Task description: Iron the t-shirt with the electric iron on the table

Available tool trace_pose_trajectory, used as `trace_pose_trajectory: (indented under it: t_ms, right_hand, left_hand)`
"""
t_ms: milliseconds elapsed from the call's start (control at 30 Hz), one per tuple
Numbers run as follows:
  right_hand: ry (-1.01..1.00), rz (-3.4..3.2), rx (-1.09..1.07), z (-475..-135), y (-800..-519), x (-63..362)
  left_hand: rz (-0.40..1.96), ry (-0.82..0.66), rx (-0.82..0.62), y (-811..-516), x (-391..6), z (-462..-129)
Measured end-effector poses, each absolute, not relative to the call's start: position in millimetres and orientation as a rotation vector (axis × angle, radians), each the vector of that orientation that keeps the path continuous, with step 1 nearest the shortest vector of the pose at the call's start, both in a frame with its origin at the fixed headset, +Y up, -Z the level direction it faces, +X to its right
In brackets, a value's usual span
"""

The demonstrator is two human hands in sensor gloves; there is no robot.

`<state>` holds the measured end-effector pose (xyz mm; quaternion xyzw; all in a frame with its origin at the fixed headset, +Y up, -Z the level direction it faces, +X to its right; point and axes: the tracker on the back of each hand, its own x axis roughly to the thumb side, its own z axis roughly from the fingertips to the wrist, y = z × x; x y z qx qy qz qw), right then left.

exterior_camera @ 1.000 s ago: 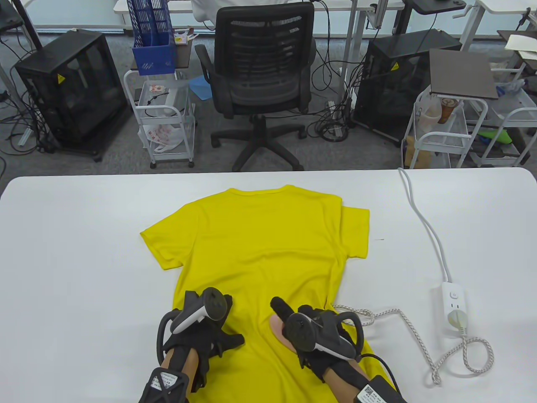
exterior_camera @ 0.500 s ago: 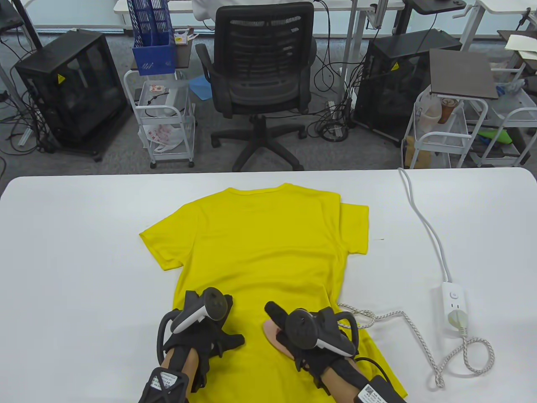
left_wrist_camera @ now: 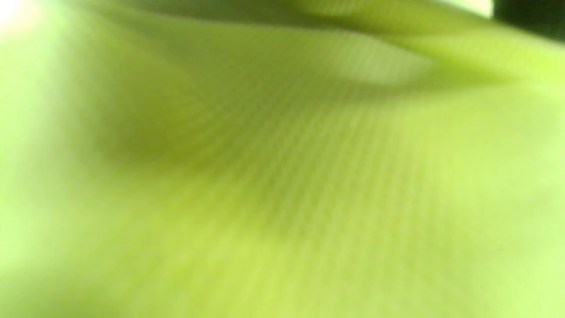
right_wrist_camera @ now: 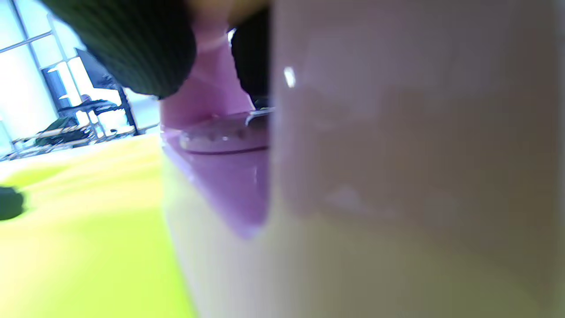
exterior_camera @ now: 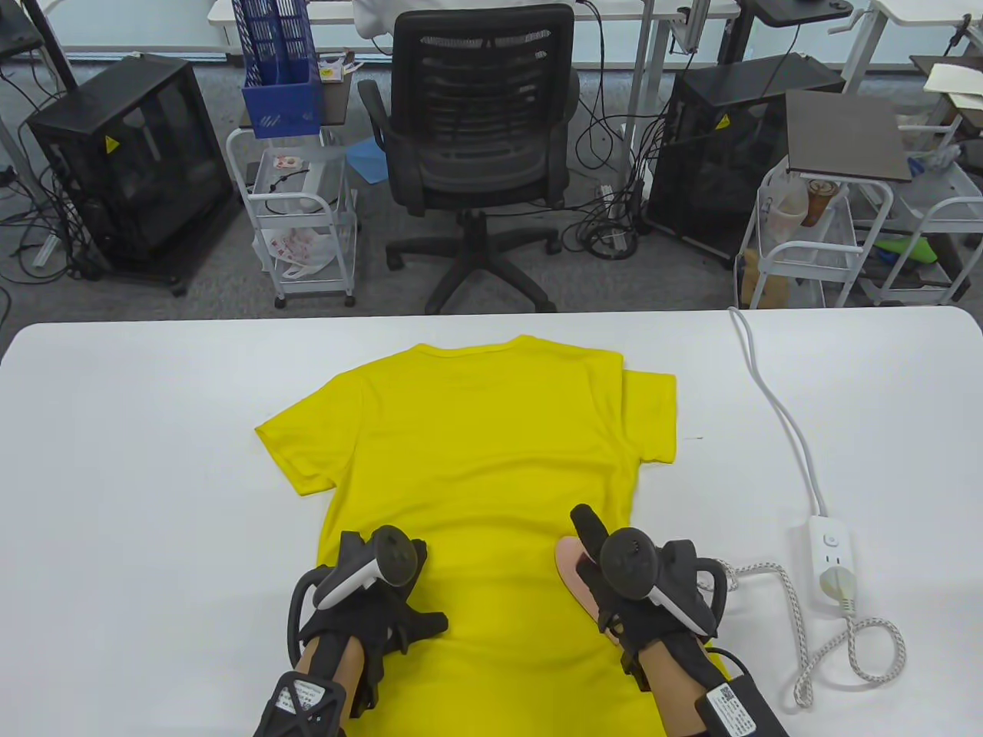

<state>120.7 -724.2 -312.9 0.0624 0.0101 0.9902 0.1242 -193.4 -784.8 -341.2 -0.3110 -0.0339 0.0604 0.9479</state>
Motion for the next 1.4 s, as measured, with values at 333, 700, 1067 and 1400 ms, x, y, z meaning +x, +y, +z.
trace_pose_trajectory:
  t_ms: [333, 700, 1067, 1400]
  right_hand:
    - [0.050, 2.930, 0.659, -284, -723, 48]
    - [0.072, 2.866, 0.199, -317, -726, 125]
    - [0.149, 2.861, 0.673, -285, -723, 49]
    - [0.071, 2.859, 0.099, -319, -724, 135]
  left_hand:
    - [0.128, -0.067, -0.635, -785, -193, -341]
    - [0.124, -0.070, -0.636, -785, -193, -341]
    - [0.131, -0.067, -0.634, -785, -193, -341]
    - [0.124, -0.072, -0.636, -785, -193, -341]
